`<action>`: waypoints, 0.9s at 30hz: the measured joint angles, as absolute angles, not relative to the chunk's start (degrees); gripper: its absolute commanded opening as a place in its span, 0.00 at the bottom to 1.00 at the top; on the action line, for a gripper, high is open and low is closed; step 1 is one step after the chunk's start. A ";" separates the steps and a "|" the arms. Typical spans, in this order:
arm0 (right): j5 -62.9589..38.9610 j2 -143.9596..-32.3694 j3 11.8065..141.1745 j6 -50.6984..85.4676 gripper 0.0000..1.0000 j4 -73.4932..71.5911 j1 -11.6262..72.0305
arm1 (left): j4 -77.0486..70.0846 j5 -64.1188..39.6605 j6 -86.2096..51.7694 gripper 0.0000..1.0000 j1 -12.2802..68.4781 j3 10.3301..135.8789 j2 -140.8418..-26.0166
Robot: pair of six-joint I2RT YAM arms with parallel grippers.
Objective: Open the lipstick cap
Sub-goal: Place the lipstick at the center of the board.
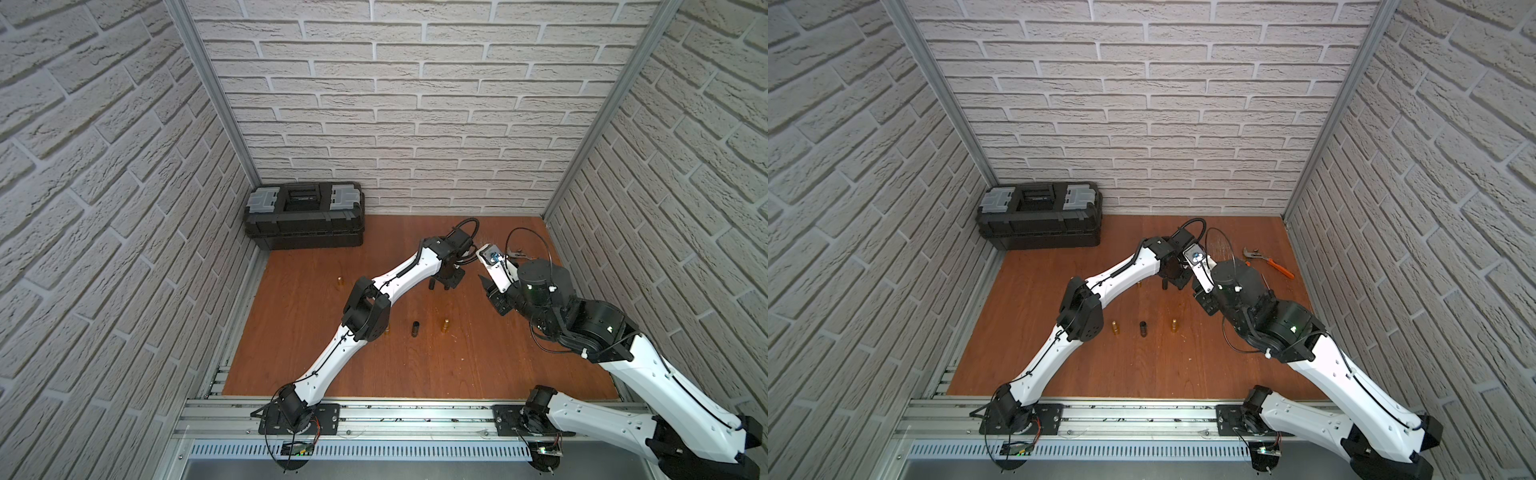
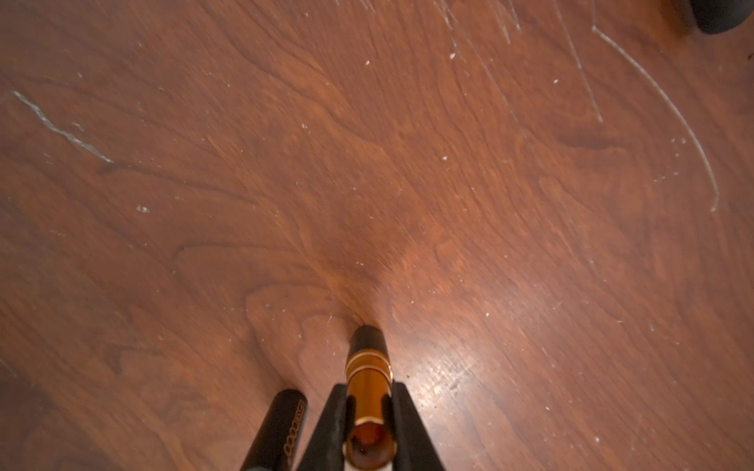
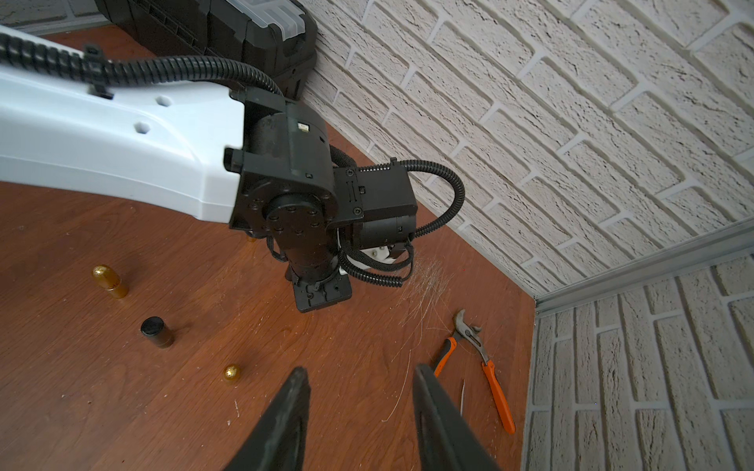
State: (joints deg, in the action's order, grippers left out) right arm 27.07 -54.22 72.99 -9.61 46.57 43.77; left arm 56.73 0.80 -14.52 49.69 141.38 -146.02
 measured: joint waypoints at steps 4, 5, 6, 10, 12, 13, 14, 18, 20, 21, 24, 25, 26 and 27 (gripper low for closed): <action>27.00 -54.28 72.90 -9.58 0.43 46.59 43.77 | 56.82 0.75 -14.52 0.29 49.67 141.38 -146.17; 26.98 -54.35 72.90 -9.56 0.43 46.59 43.77 | 56.86 0.73 -14.48 0.32 49.67 141.38 -146.21; 26.96 -54.41 72.90 -9.54 0.43 46.59 43.77 | 56.90 0.67 -14.50 0.34 49.67 141.38 -146.23; 26.72 -54.87 72.90 -9.30 0.43 46.61 43.77 | 56.99 0.36 -14.66 0.41 49.39 141.60 -146.23; 26.46 -55.11 72.93 -9.19 0.43 46.61 43.77 | 57.34 -0.21 -14.98 0.42 49.15 142.41 -146.23; 26.22 -55.22 72.93 -9.17 0.43 46.61 43.77 | 57.74 -0.38 -15.07 0.43 48.97 143.24 -146.23; 26.02 -55.40 72.95 -9.15 0.43 46.61 43.77 | 58.13 -0.56 -15.14 0.44 48.73 144.27 -146.21; 25.36 -56.10 72.97 -8.95 0.43 46.61 43.77 | 59.37 -1.61 -15.29 0.48 47.62 145.67 -144.84; 24.80 -56.31 72.97 -8.67 0.43 46.59 43.77 | 61.17 -1.96 -15.53 0.51 47.29 145.64 -143.06; 24.47 -56.36 72.97 -8.51 0.43 46.57 43.77 | 62.04 -2.07 -15.64 0.52 47.18 145.56 -141.95; 23.31 -56.69 72.97 -8.23 0.43 46.13 43.77 | 64.66 -2.52 -16.19 0.54 46.33 143.37 -136.33; 22.81 -56.95 72.97 -8.12 0.43 45.74 43.77 | 65.23 -2.66 -16.43 0.54 45.93 141.43 -133.23; 22.24 -57.41 72.97 -8.08 0.43 45.28 43.77 | 65.84 -2.76 -16.64 0.55 45.69 139.22 -130.13; 21.80 -57.84 72.97 -8.03 0.43 44.91 43.77 | 66.24 -2.81 -16.80 0.55 45.43 136.77 -127.09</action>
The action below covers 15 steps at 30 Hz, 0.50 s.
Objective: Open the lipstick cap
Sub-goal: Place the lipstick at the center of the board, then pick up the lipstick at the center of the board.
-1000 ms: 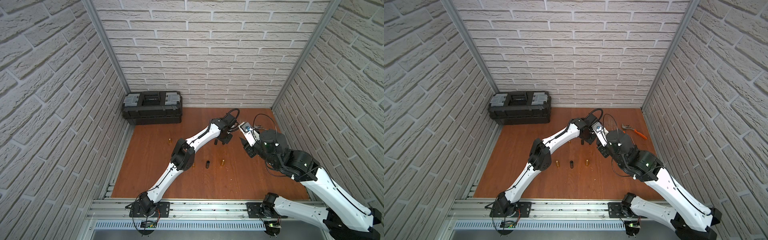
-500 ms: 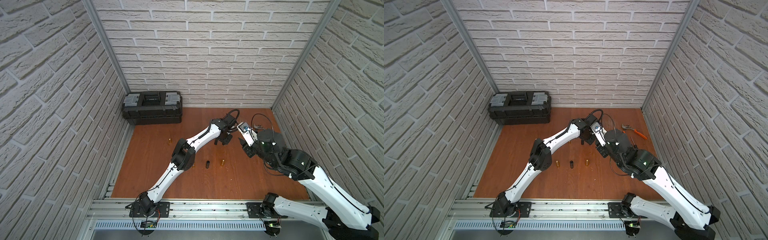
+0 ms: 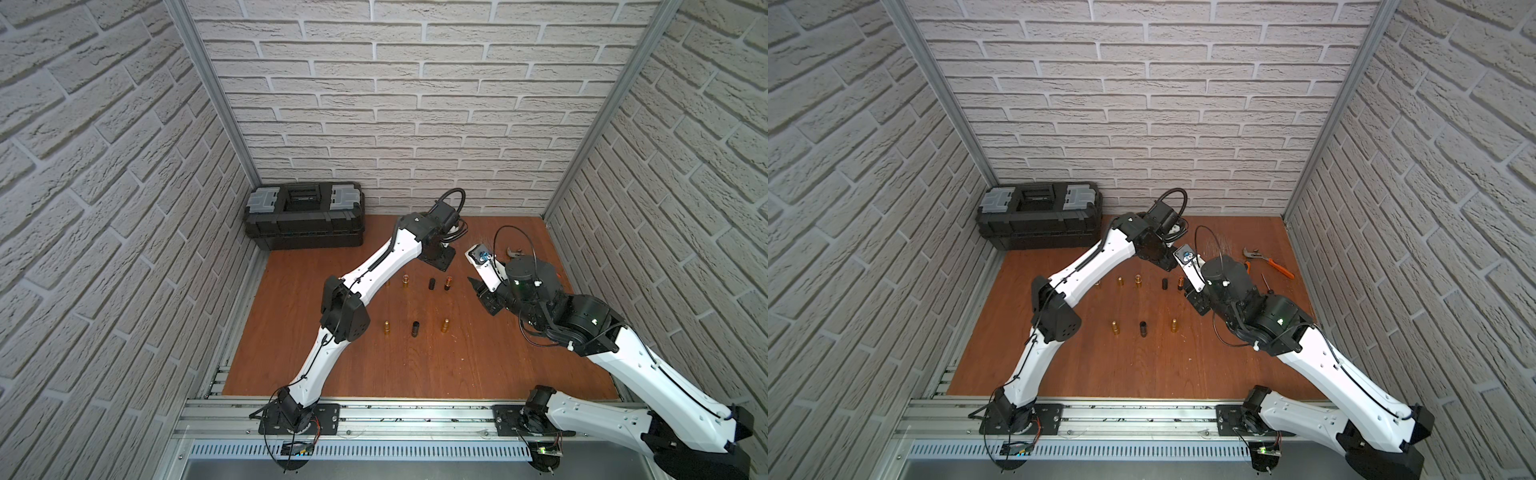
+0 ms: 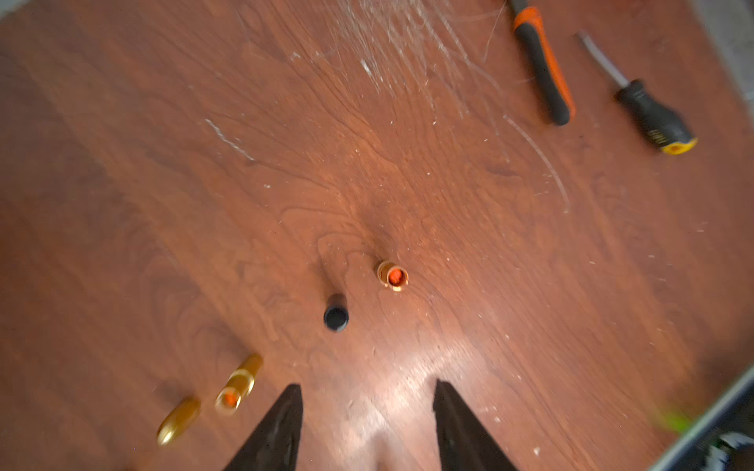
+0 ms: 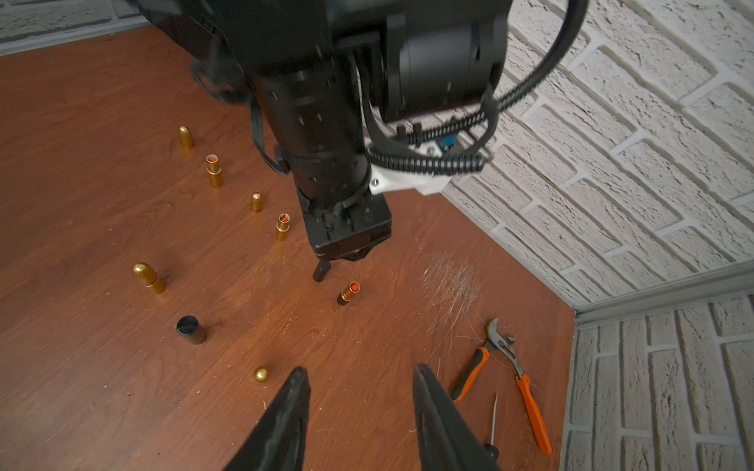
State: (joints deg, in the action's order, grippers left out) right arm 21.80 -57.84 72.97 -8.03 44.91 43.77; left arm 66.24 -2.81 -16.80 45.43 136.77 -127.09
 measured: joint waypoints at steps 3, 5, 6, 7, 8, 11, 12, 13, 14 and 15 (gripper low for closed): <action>20.12 -60.01 72.97 -7.90 0.43 43.18 43.77 | 66.32 -2.83 -17.82 0.56 44.21 125.99 -116.40; 19.05 -61.78 72.97 -7.94 0.43 41.67 43.77 | 65.98 -2.87 -18.81 0.56 42.98 118.06 -109.80; 18.50 -62.83 72.97 -8.01 0.42 40.80 43.77 | 66.11 -2.83 -19.59 0.56 42.15 114.17 -106.78; 17.96 -63.92 72.97 -8.14 0.42 39.94 43.77 | 66.02 -2.81 -20.38 0.57 41.21 110.50 -104.18; 17.54 -64.88 72.97 -8.19 0.42 39.16 43.77 | 66.04 -2.72 -20.95 0.58 40.56 107.92 -102.50; 14.94 -68.25 72.95 -8.05 0.42 36.18 43.77 | 65.98 -1.45 -23.66 0.58 38.74 99.81 -97.62; 13.96 -69.17 72.93 -7.84 0.42 35.24 43.77 | 65.73 -1.04 -24.38 0.59 38.57 97.67 -96.40; 12.64 -70.24 72.95 -7.57 0.41 34.15 43.77 | 65.30 -0.64 -25.39 0.59 38.57 94.89 -94.76; 11.51 -71.42 72.95 -7.20 0.41 33.08 43.83 | 64.82 -0.36 -26.26 0.59 38.68 92.16 -93.03; 10.68 -72.40 72.95 -6.92 0.40 32.34 43.90 | 64.55 -0.16 -27.07 0.59 38.70 89.84 -91.53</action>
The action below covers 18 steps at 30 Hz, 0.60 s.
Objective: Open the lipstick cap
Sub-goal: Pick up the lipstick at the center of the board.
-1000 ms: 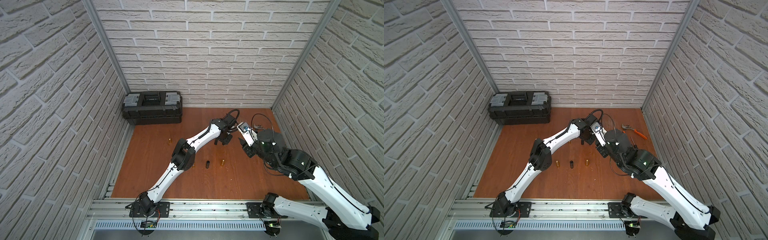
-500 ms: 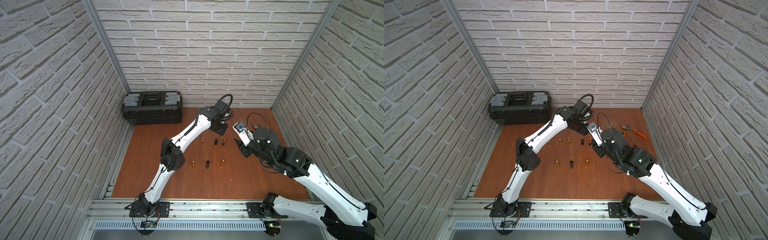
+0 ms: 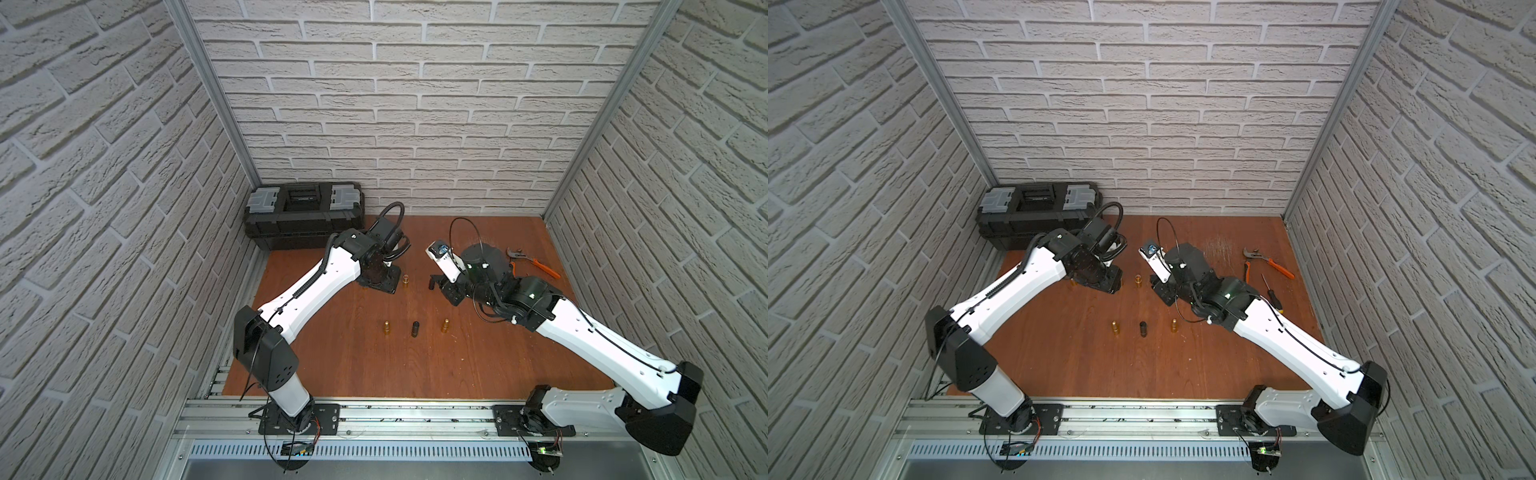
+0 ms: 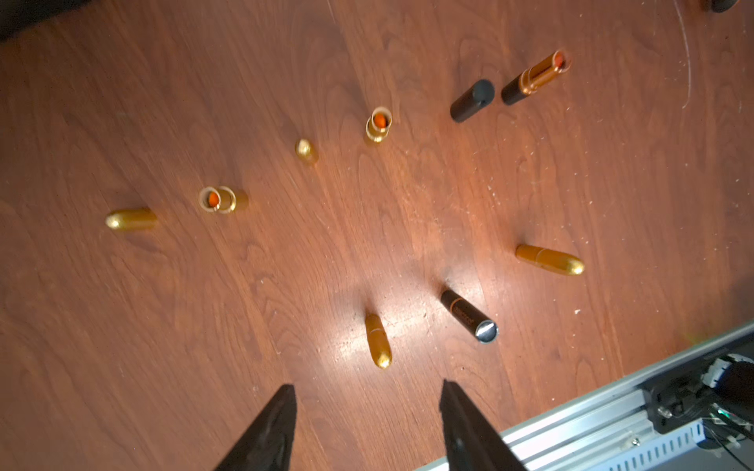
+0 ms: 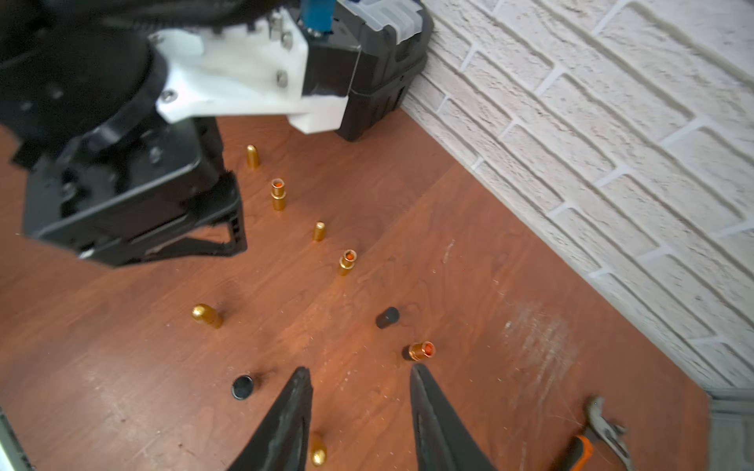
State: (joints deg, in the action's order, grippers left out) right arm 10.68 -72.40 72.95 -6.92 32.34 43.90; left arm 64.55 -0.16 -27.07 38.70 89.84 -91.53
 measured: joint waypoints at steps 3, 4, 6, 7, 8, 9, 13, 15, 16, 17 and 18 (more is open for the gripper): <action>8.62 -75.96 73.30 -6.17 0.40 30.92 44.18 | 63.53 0.32 -29.65 0.59 39.24 83.07 -86.74; 8.12 -76.93 73.32 -6.13 0.40 30.57 44.34 | 62.94 0.58 -30.46 0.59 39.53 80.93 -85.25; 7.49 -78.11 73.36 -6.00 0.40 30.22 44.56 | 62.15 1.37 -31.83 0.59 40.12 77.41 -83.02; 7.38 -78.43 73.41 -5.91 0.40 30.11 44.64 | 61.69 1.74 -32.40 0.59 40.51 75.96 -82.35; 7.27 -78.54 73.52 -5.78 0.40 30.11 44.75 | 61.36 2.11 -32.93 0.59 40.97 74.94 -82.11; 7.25 -78.54 73.65 -5.72 0.40 30.09 44.77 | 61.06 2.37 -33.32 0.59 41.47 74.24 -82.15; 7.49 -78.50 74.15 -5.30 0.40 29.19 44.80 | 59.20 3.42 -34.54 0.58 44.27 72.99 -84.38; 7.77 -78.50 74.41 -5.15 0.40 29.32 44.80 | 57.95 3.66 -34.79 0.58 45.32 72.75 -85.95; 7.99 -78.50 74.63 -5.10 0.40 29.36 44.80 | 57.43 3.73 -34.85 0.58 45.67 72.58 -86.72; 8.25 -78.50 74.83 -5.08 0.40 29.36 44.80 | 56.73 3.77 -35.05 0.57 46.09 72.34 -87.64; 8.45 -78.48 74.91 -5.08 0.40 29.34 44.80 | 56.40 3.84 -35.18 0.57 46.28 72.18 -88.25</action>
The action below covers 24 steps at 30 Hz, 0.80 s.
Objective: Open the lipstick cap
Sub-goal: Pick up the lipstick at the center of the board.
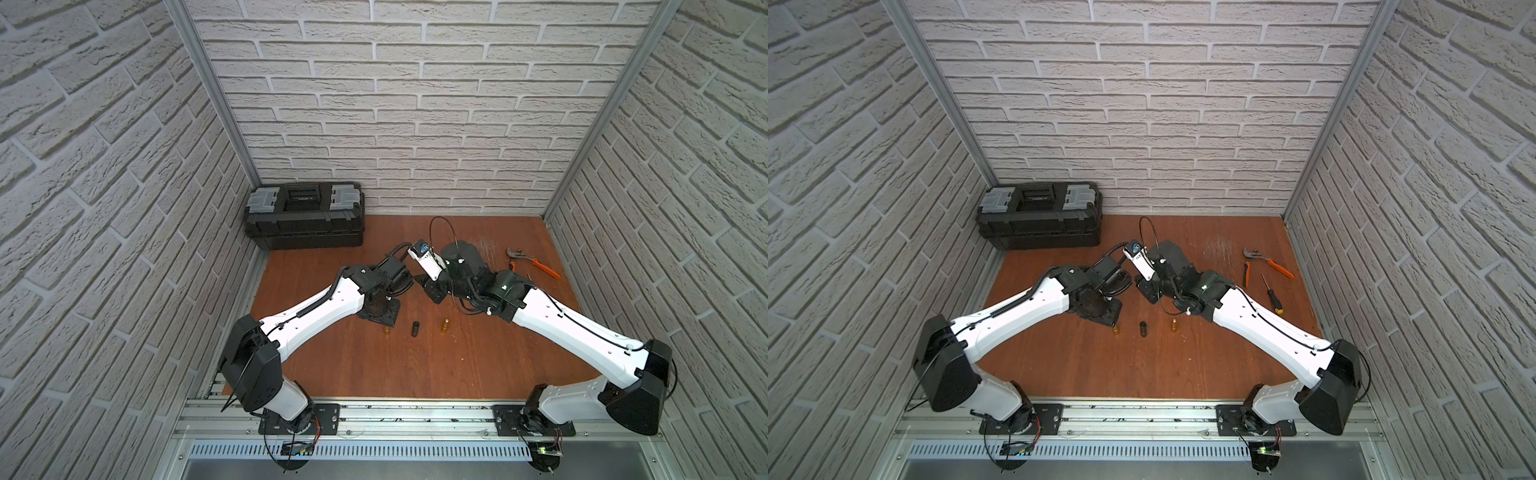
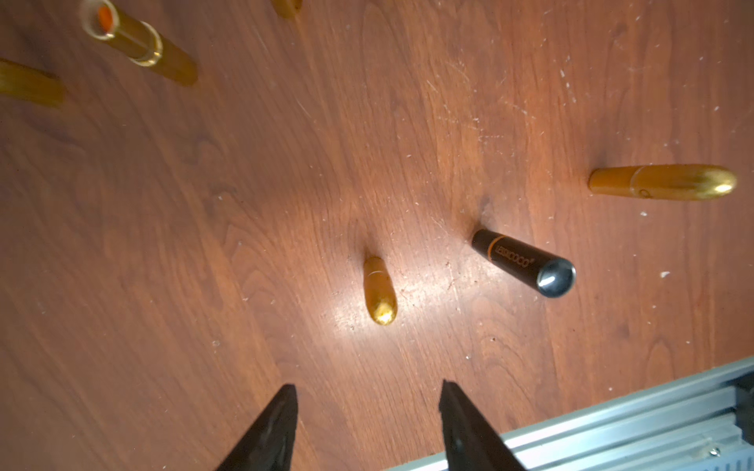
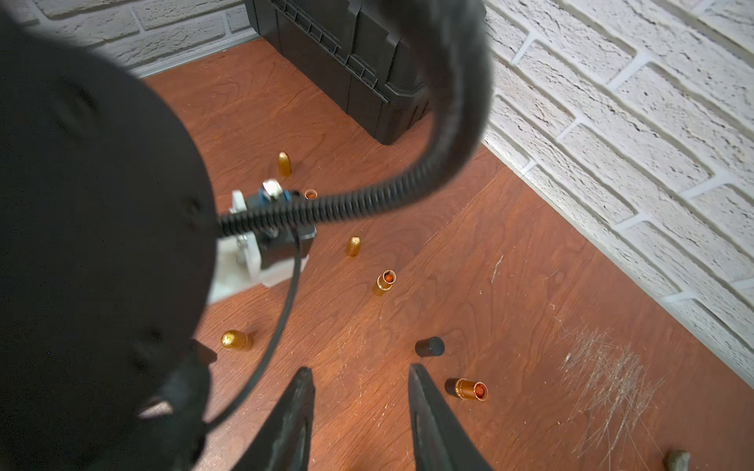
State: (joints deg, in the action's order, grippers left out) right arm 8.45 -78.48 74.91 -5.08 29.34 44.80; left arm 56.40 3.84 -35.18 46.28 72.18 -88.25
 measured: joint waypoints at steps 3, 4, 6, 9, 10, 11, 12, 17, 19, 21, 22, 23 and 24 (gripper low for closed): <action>9.34 -78.11 74.91 -5.04 0.40 29.52 44.80 | 55.20 4.25 -35.51 0.57 46.41 71.42 -90.30; 9.52 -77.95 74.91 -5.04 0.40 29.56 44.80 | 54.74 4.43 -35.62 0.56 46.41 71.07 -90.89; 10.00 -77.54 74.91 -5.06 0.40 29.80 44.80 | 53.91 4.49 -35.64 0.55 46.37 70.43 -91.57; 10.76 -76.62 74.91 -5.08 0.40 30.24 44.80 | 52.42 4.36 -35.62 0.52 46.13 69.82 -92.66; 10.94 -76.16 74.91 -5.10 0.40 30.55 44.80 | 51.83 4.19 -35.62 0.51 46.11 69.67 -93.17; 11.14 -75.66 74.91 -5.10 0.40 30.83 44.80 | 51.27 3.99 -35.62 0.49 46.02 69.63 -93.76; 11.38 -75.22 74.91 -5.10 0.40 31.09 44.80 | 50.76 3.77 -35.59 0.48 45.95 69.60 -94.26; 12.23 -73.93 74.91 -5.10 0.40 32.27 44.80 | 48.51 2.81 -35.24 0.39 45.47 69.10 -96.12; 12.38 -73.93 74.91 -5.10 0.40 32.69 44.80 | 47.99 2.50 -35.00 0.36 45.23 68.69 -96.29; 12.47 -73.93 74.91 -5.08 0.40 32.95 44.80 | 47.51 2.22 -35.00 0.34 44.99 68.12 -96.33; 12.47 -73.93 74.91 -5.08 0.40 32.99 44.80 | 47.37 2.09 -35.05 0.34 44.91 67.81 -96.33; 12.51 -73.93 74.91 -5.08 0.40 33.06 44.80 | 47.20 2.00 -35.11 0.34 44.75 67.51 -96.33; 12.62 -73.93 74.91 -5.08 0.40 33.10 44.80 | 47.03 1.80 -35.14 0.33 44.69 67.22 -96.33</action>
State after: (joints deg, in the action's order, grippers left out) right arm 12.62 -73.93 74.91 -5.08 33.10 44.80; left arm 47.03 1.80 -35.14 44.69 67.22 -96.33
